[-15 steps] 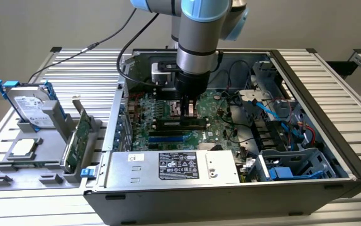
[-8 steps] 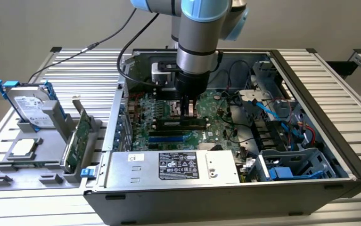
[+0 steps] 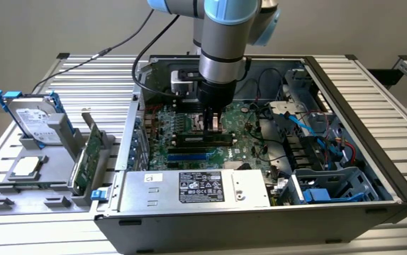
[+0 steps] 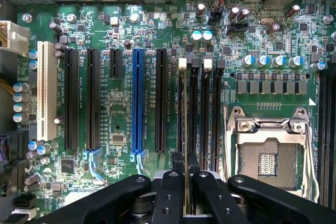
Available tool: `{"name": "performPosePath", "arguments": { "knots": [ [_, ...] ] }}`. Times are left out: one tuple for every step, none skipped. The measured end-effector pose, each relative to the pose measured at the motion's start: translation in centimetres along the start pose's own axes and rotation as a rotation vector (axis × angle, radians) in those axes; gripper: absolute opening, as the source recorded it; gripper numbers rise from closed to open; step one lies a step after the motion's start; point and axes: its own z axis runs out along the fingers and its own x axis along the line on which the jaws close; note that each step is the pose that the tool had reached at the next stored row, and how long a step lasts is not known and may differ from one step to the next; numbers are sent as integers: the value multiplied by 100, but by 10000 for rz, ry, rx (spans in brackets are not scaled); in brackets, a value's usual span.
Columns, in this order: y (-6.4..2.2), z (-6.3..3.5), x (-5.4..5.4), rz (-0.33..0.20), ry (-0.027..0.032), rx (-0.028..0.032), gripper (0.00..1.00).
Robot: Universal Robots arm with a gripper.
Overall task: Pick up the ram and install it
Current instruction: 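Insert the ram into the slot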
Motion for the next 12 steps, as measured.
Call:
{"name": "performPosePath", "arguments": {
  "knots": [
    [-1,1,-1,0,0,0,14],
    [-2,1,-1,-1,-1,0,14],
    [-3,1,-2,-2,-1,-1,14],
    [-3,1,-2,-2,0,0,14],
    [-3,1,-3,-2,0,0,14],
    [-4,1,-3,-2,0,0,14],
    [-4,1,-3,-3,0,1,14],
    [-4,1,-4,-3,-1,1,14],
    [-4,1,-4,-3,0,1,14],
    [-3,1,-4,-3,0,1,14],
    [-3,1,-4,-3,0,1,14],
    [-3,1,-4,-3,0,1,14]
  ]
}}
